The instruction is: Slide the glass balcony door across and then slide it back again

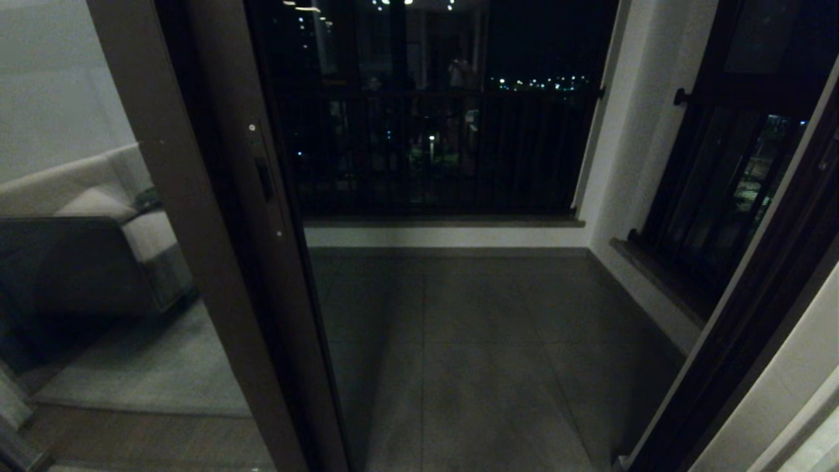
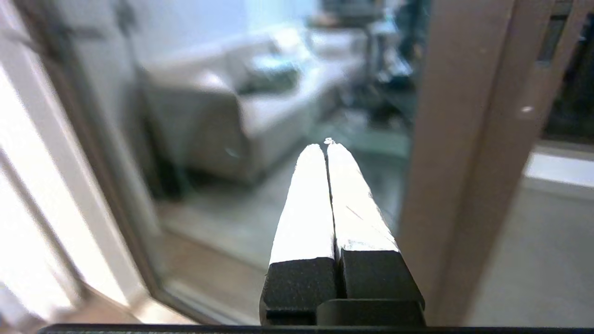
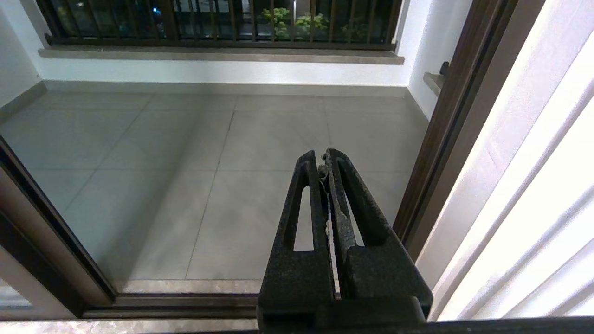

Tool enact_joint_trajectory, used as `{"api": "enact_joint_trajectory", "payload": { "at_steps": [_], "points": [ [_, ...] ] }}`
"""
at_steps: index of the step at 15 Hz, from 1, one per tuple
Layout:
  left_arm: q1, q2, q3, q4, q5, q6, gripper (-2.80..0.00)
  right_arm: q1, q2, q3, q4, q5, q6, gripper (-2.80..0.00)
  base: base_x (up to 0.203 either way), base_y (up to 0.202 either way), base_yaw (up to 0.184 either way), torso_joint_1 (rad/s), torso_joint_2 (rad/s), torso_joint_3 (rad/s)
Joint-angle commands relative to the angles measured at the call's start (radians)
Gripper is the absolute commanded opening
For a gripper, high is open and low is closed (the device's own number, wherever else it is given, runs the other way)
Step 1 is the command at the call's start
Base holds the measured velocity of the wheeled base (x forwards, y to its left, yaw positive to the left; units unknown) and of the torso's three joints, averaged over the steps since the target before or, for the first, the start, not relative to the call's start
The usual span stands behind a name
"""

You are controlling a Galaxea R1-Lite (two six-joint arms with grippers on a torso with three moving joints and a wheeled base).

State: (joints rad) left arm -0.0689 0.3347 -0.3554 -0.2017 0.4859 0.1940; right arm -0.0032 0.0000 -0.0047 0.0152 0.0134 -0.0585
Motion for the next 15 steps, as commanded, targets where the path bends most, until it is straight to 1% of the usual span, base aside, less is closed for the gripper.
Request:
{"api": "enact_joint_trajectory", "payload": {
  "at_steps": [1, 2, 3, 4, 5, 6, 7, 10, 15],
  "points": [
    [0.045, -0.274, 0.056, 0.088, -0.063, 0.064, -2.8, 0.0, 0.0, 0.0, -0.001, 0.0, -0.001, -2.8, 0.0, 0.0, 0.0, 0.0, 0.0, 0.0],
    [0.053, -0.324, 0.103, 0.125, -0.104, 0.069, -2.8, 0.0, 0.001, 0.0, 0.0, 0.0, 0.0, -2.8, 0.0, 0.0, 0.0, 0.0, 0.0, 0.0],
    [0.058, -0.341, 0.18, 0.133, -0.146, 0.064, -2.8, 0.0, 0.0, 0.0, 0.0, 0.0, 0.0, -2.8, 0.0, 0.0, 0.0, 0.0, 0.0, 0.0],
    [0.061, -0.339, 0.258, 0.129, -0.209, 0.057, -2.8, 0.0, 0.0, 0.0, -0.001, 0.0, -0.001, -2.8, 0.0, 0.0, 0.0, 0.0, 0.0, 0.0],
    [0.063, -0.337, 0.324, 0.122, -0.335, 0.029, -2.8, 0.0, 0.001, 0.0, 0.0, 0.0, 0.0, -2.8, 0.0, 0.0, 0.0, 0.0, 0.0, 0.0],
    [0.064, -0.336, 0.348, 0.129, -0.459, -0.026, -2.8, 0.0, 0.0, 0.0, -0.001, 0.0, 0.0, -2.8, 0.0, 0.0, 0.0, 0.0, 0.0, 0.0],
    [0.065, -0.335, 0.353, 0.187, -0.527, -0.067, -2.8, 0.0, 0.0, 0.0, 0.0, 0.0, 0.0, -2.8, 0.0, 0.0, 0.0, 0.0, 0.0, 0.0],
    [0.064, -0.335, 0.357, 0.219, -0.533, -0.108, -2.8, 0.0, 0.0, 0.0, -0.001, 0.0, 0.0, -2.8, 0.0, 0.0, 0.0, 0.0, 0.0, 0.0],
    [0.064, -0.336, 0.357, 0.218, -0.533, -0.116, -2.8, 0.0, 0.0, 0.002, -0.004, 0.0, 0.0, -2.8, 0.0, 0.0, 0.0, 0.0, 0.0, 0.0]
  ]
}}
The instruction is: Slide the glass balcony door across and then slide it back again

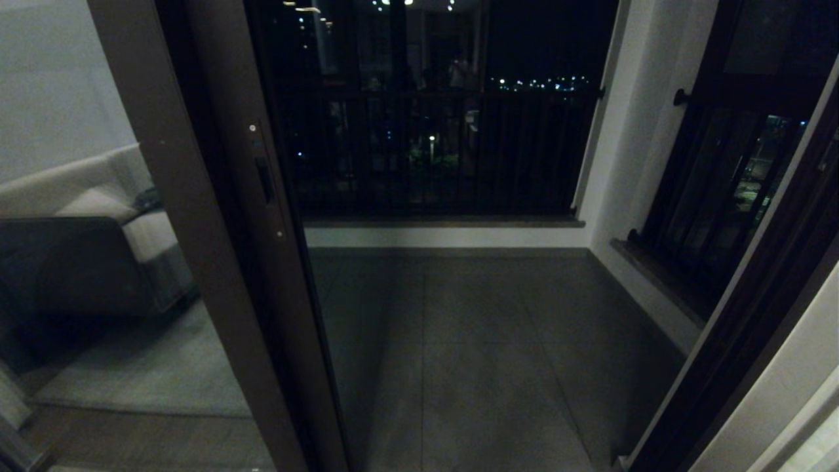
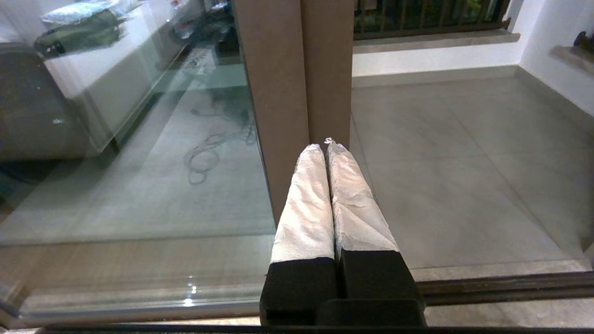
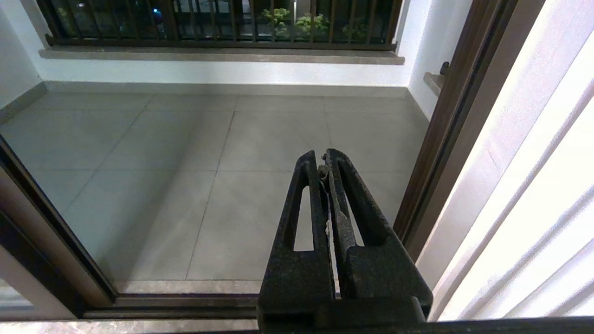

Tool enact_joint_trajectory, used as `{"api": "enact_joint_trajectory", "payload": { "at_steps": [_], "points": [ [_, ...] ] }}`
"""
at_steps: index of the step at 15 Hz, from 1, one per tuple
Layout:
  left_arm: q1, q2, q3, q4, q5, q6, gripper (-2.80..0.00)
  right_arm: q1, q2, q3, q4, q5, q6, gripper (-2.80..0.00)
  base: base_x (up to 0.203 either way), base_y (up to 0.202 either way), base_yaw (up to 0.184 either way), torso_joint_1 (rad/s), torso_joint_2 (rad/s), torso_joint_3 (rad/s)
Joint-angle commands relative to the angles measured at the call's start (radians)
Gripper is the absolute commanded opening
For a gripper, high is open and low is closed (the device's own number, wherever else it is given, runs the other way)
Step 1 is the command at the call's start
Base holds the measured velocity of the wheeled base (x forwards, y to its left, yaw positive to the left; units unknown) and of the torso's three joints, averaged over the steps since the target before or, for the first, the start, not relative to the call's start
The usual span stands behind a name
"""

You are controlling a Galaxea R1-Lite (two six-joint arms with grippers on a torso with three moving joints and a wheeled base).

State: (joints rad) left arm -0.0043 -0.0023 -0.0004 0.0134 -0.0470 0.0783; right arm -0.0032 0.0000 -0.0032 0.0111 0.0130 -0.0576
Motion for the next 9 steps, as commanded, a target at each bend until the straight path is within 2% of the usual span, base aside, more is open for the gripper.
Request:
{"api": "enact_joint_trajectory", "payload": {
  "at_steps": [1, 9],
  "points": [
    [0.0, 0.001, 0.002, 0.003, -0.001, 0.0, -2.8, 0.0, 0.0, 0.0, -0.002, 0.001, -0.002, -2.8, 0.0, 0.0, 0.0, 0.0, 0.0, 0.0],
    [0.0, 0.001, 0.002, 0.002, -0.001, 0.0, -2.8, -0.001, 0.0, -0.001, 0.003, -0.022, 0.045, -2.8, 0.0, 0.0, 0.0, 0.0, 0.0, 0.0]
  ]
}}
